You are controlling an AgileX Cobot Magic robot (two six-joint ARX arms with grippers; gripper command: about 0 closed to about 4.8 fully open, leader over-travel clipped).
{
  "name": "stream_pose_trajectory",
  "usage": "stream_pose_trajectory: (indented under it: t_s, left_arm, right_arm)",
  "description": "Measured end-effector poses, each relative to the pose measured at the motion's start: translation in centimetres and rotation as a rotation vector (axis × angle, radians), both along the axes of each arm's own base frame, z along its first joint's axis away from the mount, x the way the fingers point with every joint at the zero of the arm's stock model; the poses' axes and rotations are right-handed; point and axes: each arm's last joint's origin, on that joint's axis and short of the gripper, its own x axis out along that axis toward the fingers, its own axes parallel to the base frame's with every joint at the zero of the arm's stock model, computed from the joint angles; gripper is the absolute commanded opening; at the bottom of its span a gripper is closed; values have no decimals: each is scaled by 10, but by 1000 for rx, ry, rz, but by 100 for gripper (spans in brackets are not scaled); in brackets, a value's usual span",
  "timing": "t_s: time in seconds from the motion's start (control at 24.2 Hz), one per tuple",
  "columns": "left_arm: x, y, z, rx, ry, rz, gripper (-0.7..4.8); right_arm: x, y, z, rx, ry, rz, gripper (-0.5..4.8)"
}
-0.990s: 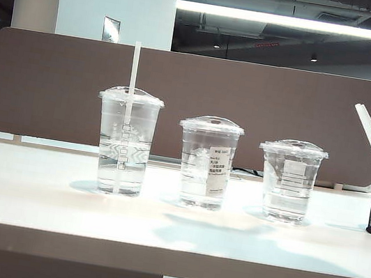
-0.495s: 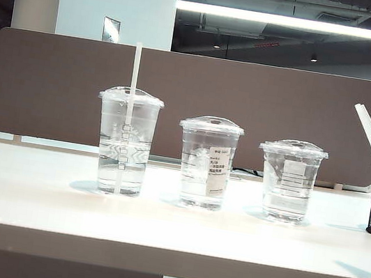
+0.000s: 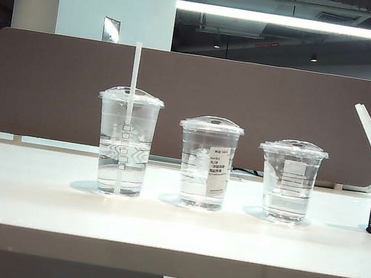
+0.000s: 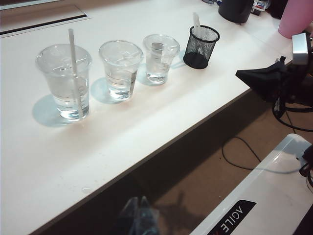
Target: Pick up the straw and insert it into the large coffee cup.
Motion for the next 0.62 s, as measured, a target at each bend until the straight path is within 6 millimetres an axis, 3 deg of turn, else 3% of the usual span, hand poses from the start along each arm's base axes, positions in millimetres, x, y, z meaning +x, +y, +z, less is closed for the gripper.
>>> stream_pose_trajectory:
  t_s: [0.25,0.62]
  left_arm:
    - [0,0,0,0,0,0,-5]
    - [0,0,0,0,0,1,-5]
  right_arm:
    - [0,-12,-12,-50,105,-266,-8]
    - [-3,-24,-14,-47,119,-402,-8]
